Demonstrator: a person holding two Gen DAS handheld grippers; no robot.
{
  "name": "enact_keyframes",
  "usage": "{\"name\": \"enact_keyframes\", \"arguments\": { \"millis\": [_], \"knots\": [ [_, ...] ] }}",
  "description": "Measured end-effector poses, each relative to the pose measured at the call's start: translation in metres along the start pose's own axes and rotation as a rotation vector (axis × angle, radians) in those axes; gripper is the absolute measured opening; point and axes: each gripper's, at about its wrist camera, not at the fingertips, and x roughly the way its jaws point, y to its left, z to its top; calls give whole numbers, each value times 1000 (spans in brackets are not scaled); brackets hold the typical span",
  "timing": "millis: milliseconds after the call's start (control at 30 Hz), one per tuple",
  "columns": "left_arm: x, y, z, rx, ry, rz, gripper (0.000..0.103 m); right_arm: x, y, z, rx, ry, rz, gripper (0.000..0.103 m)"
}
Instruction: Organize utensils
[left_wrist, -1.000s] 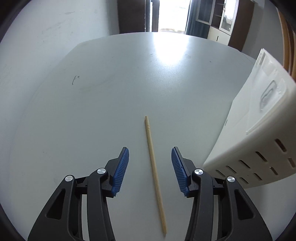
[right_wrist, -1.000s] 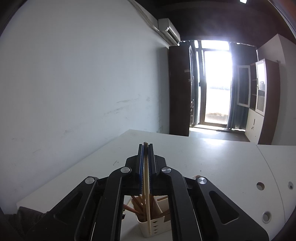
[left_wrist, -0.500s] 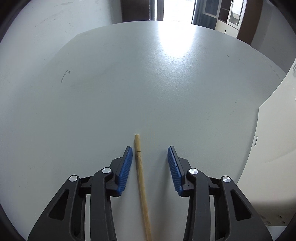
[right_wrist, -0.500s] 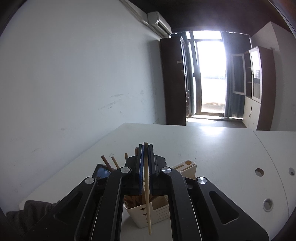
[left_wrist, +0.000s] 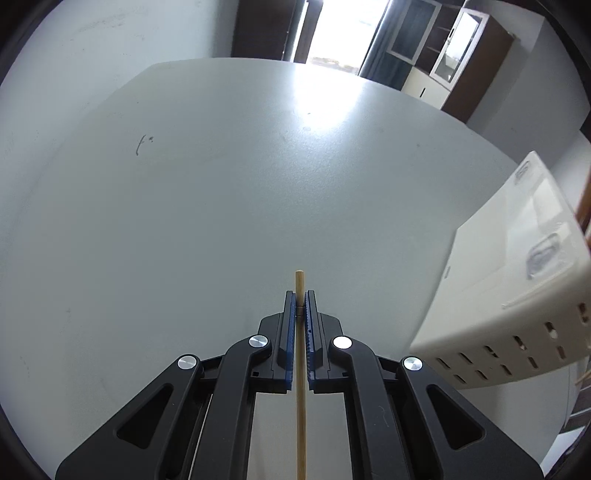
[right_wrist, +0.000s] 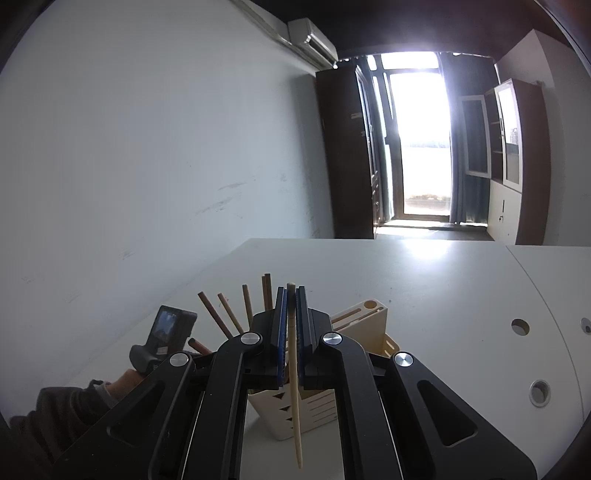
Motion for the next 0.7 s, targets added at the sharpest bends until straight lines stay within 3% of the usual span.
{"name": "enact_keyframes", "arguments": {
  "millis": [167, 367, 533, 700],
  "knots": [
    [-86, -12, -24, -7, -195, -152, 4, -3, 5, 15, 0, -64, -1, 5],
    [-166, -48, -32, 43, -385, -248, 4, 10, 12, 32, 37, -101, 24, 5],
    [-209, -81, -13, 97, -504, -242, 4, 24, 14, 39, 90, -123, 28, 5],
    [-233, -132, 18, 183, -598, -152, 4, 30, 21, 40, 70, -158, -2, 5]
  ]
}}
